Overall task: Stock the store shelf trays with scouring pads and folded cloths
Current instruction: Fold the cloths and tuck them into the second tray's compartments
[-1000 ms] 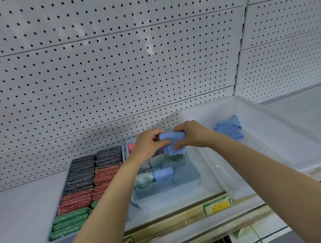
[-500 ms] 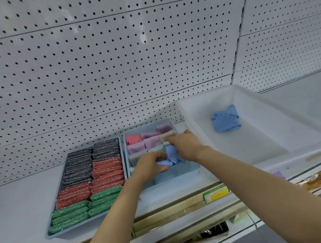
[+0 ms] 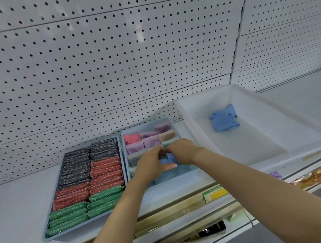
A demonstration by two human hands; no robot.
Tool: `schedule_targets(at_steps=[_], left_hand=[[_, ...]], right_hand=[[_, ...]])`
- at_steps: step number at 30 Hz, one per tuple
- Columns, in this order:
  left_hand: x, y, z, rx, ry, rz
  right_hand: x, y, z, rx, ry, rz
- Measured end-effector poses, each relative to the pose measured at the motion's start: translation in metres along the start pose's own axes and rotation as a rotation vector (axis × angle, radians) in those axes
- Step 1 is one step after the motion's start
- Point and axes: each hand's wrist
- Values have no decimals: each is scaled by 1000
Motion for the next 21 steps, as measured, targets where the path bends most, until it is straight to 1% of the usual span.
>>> schedule_targets(at_steps=[2, 4, 6, 8, 9, 11, 12, 14, 16, 17, 19, 21], left_hand=[[-3, 7, 5, -107, 24, 57], [-7, 11, 11, -212, 12, 103], [-10, 13, 17, -294, -15, 116], [-12, 11, 22, -313, -47, 78], [-13, 8, 26, -316, -64, 32], [-18, -4, 39, -328, -75, -57], [-21, -12, 49, -330, -63, -62], [-33, -28, 76, -301, -13, 17], [-49, -36, 107, -340, 75, 131], [-58, -36, 121, -388, 127, 175], [-78, -27, 144, -438, 198, 211], [-100, -10, 161, -489, 235, 183]], right_hand=[[1, -7, 2, 3, -4, -5], [1, -6, 3, 8, -24, -6], [3, -4, 0, 70, -41, -21], [4, -5, -2, 109, -53, -12], [6, -9, -2, 124, -54, 12], [11, -26, 3, 148, -33, 121], [13, -36, 9, 153, -14, 204], [18, -51, 29, 139, 54, 355], [25, -60, 55, 122, 145, 449], [31, -63, 70, 115, 199, 466], [42, -63, 99, 99, 311, 490], [54, -62, 126, 74, 404, 495]])
Point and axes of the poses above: each hand's wrist, its own x-axis away from the middle knuckle, its own y-axis out of the palm, z = x × y, and after that the axes turned 4 degrees about x, right-handed
